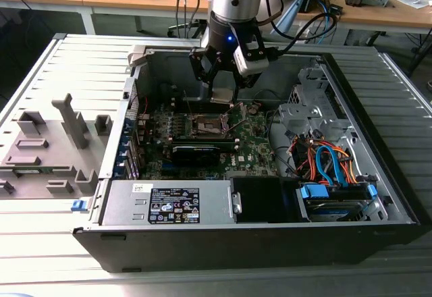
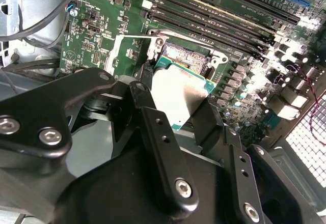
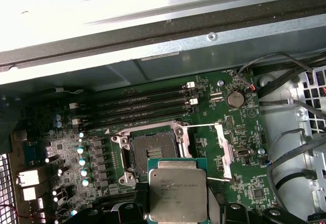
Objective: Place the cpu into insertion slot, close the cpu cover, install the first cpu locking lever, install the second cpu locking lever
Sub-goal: 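Place the cpu into insertion slot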
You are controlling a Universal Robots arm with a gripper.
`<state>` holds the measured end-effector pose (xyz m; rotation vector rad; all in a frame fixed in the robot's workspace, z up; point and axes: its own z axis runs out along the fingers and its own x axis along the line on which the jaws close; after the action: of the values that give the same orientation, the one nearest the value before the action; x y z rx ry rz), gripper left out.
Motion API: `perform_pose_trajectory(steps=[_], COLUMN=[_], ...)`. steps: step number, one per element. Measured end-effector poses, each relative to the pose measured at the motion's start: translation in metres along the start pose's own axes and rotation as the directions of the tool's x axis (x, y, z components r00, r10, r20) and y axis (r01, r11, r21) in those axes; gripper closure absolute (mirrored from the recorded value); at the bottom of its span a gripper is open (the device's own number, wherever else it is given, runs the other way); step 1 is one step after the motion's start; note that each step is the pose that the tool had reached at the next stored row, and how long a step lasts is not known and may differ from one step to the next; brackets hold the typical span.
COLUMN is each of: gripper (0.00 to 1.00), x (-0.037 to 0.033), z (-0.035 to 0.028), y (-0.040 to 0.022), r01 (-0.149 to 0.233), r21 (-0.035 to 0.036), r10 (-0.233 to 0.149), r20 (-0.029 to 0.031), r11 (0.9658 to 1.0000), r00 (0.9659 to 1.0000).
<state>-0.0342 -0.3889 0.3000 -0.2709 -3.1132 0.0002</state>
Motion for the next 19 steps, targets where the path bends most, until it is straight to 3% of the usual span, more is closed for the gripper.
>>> perform_pose_trajectory(steps=[19], gripper=[0.45], x=[0.0000], z=[0.0004], y=[0.0000], r01=[-0.026], r21=[-0.0004], r10=[0.026], r20=[0.0000], r11=[0.9997], r00=[0.9997])
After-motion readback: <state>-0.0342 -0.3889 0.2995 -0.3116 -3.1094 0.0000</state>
